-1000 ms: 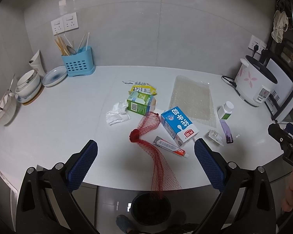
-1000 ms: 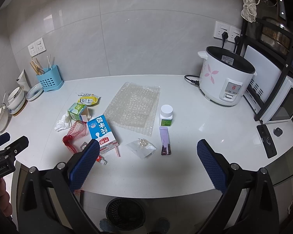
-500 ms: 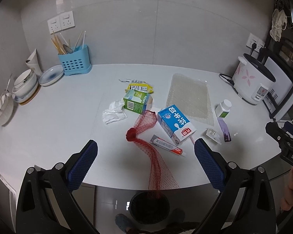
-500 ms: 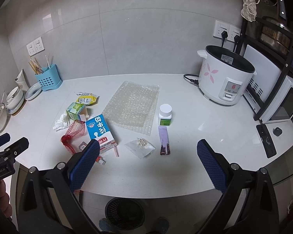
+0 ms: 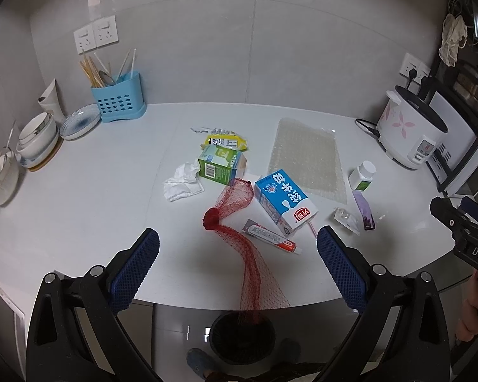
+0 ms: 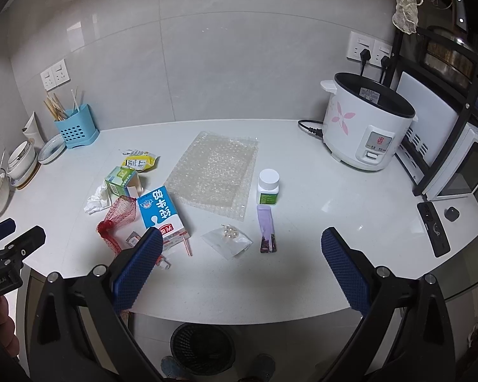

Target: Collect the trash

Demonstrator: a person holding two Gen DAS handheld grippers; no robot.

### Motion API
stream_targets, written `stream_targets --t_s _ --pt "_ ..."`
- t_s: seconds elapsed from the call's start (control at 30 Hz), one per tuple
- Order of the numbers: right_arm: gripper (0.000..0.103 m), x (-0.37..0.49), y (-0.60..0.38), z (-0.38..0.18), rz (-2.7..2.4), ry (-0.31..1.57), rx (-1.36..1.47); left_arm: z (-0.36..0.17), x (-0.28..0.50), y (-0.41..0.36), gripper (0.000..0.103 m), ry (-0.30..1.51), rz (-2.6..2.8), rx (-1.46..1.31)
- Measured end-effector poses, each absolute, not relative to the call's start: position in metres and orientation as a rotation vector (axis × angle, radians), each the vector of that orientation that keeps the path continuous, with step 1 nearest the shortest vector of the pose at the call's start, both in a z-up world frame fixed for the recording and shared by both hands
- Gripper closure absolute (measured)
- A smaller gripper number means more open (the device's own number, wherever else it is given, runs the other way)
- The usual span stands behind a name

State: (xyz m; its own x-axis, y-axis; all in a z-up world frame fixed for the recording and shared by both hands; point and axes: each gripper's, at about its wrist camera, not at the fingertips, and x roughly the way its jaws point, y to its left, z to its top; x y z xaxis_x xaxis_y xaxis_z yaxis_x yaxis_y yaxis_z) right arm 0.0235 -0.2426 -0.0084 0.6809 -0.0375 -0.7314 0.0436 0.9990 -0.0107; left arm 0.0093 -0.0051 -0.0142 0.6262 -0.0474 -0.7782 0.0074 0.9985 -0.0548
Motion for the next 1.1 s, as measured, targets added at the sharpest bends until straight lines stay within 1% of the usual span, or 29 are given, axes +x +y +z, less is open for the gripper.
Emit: stream_targets --t_s 0.47,0.73,0.87,1.07,1.1 --pt "0.007 0.036 -0.216 -0.02 -0.148 0.879 0.011 -0.034 0.035 0.033 0.006 0.944 -0.121 -0.008" --pt "0.007 0.056 -0.228 -0.044 -0.172 0.96 0.035 -0.064 0.065 0.036 0.006 1.004 -0.16 0.009" --pt "0.007 0.08 -0.243 -0.068 -0.159 1.007 0.008 -0.085 0.087 0.033 0.006 1.047 -0.134 0.011" --pt "0.014 0.129 -0.272 -0.115 -0.111 1.126 0.016 -0.111 0.113 0.03 0.006 1.106 -0.048 -0.017" --pt "0.018 0.137 -0.276 -0.123 -0.102 1.146 0.014 -0.118 0.118 0.029 0.006 1.121 -0.037 -0.016"
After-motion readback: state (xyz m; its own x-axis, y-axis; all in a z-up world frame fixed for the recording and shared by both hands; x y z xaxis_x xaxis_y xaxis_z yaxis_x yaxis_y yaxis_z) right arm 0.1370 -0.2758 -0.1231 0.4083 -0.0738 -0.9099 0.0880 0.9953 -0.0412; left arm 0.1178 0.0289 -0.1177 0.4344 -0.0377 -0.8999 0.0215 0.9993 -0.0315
